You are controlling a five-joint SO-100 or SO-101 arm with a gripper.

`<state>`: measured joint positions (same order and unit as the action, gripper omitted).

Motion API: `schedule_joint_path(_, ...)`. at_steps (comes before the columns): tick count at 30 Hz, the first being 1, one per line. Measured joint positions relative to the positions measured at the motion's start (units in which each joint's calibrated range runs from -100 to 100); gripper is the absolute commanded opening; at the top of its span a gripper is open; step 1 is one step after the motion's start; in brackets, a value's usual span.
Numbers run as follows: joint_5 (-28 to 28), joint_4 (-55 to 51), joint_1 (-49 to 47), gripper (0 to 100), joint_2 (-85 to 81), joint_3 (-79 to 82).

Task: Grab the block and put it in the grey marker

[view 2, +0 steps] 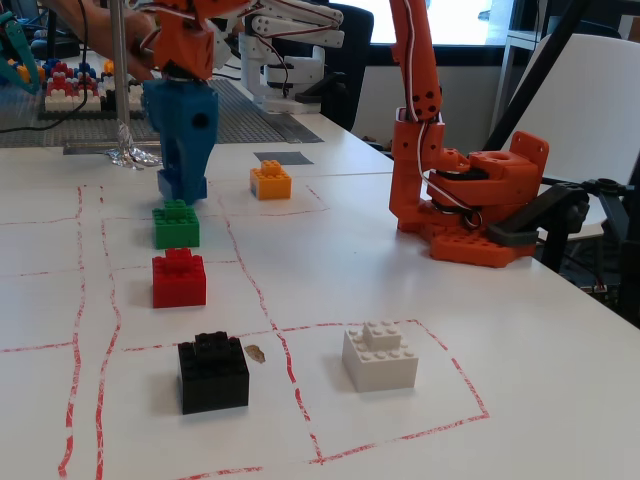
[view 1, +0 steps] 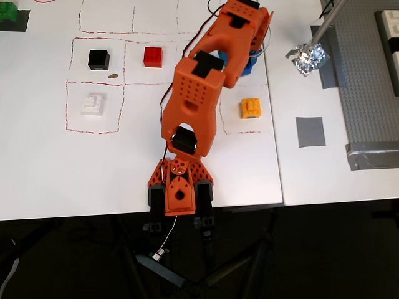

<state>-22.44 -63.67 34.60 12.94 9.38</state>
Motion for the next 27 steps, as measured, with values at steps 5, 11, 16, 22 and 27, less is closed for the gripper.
schedule_joint_path(5,8.74,-6.35,-0.1,0,-11.35,1.71)
schedule_joint_path(11,23.2,-17.12,-0.1,0,-21.4,5.77)
schedule_joint_path(16,34.87,-22.99,4.49,0,-28.02,8.48)
schedule_joint_path(22,48.16,-23.95,20.04,0,-28.02,8.57)
schedule_joint_path(27,55.73,-22.27,33.0,0,-23.38,5.5)
